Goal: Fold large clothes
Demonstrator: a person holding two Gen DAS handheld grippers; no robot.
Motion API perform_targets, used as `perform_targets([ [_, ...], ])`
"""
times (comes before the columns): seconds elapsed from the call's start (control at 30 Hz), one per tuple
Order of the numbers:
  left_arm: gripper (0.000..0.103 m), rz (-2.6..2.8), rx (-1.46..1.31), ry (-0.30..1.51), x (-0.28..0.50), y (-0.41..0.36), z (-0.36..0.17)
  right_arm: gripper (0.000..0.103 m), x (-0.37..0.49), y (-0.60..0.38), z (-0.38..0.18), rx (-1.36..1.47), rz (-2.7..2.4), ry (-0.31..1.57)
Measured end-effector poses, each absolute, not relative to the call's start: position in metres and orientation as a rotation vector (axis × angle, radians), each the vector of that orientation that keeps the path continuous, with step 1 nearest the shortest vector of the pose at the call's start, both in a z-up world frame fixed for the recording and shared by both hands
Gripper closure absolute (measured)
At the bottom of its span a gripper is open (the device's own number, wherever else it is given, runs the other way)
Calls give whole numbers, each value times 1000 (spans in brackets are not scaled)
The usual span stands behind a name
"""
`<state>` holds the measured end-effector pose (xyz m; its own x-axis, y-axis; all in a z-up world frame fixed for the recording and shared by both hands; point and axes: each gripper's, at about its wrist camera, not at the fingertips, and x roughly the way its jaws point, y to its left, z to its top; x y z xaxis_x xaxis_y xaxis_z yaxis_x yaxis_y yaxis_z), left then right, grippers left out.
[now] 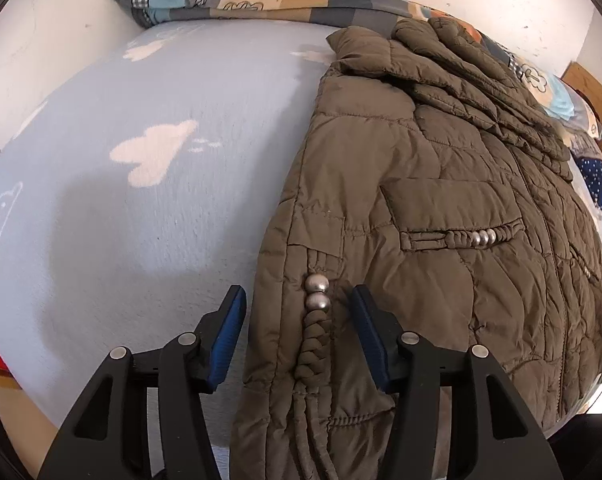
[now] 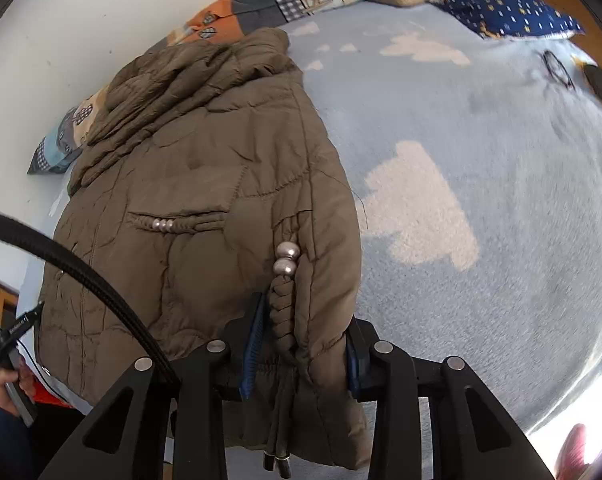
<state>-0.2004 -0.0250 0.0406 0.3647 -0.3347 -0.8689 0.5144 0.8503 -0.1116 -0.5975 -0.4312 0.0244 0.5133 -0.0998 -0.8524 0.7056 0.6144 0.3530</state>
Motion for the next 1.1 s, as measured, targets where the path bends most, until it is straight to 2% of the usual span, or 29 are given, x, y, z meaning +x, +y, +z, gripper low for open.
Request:
perform_targets([
  [0.1, 43, -552, 172, 1079, -197, -23, 39, 66, -598, -434, 22, 797, -548, 906],
  [0.43, 41, -599, 70, 1176, -204, -6, 47, 60, -608, -435, 25, 833, -537, 879],
  [0.57, 38, -580, -20, 1230, -217, 8, 42, 51, -616, -432, 25, 854, -530, 873],
  [0.83, 37, -511, -212, 1263, -241, 37, 27, 47, -640, -425, 14, 985, -519, 848],
  [1.07, 39, -485, -234, 1232, -245, 34, 28, 46, -655, -422, 2, 1127, -525, 785],
  [1.1, 41, -487, -222, 1223, -247, 32, 29, 54, -655, -423, 3, 1135, -520, 770],
])
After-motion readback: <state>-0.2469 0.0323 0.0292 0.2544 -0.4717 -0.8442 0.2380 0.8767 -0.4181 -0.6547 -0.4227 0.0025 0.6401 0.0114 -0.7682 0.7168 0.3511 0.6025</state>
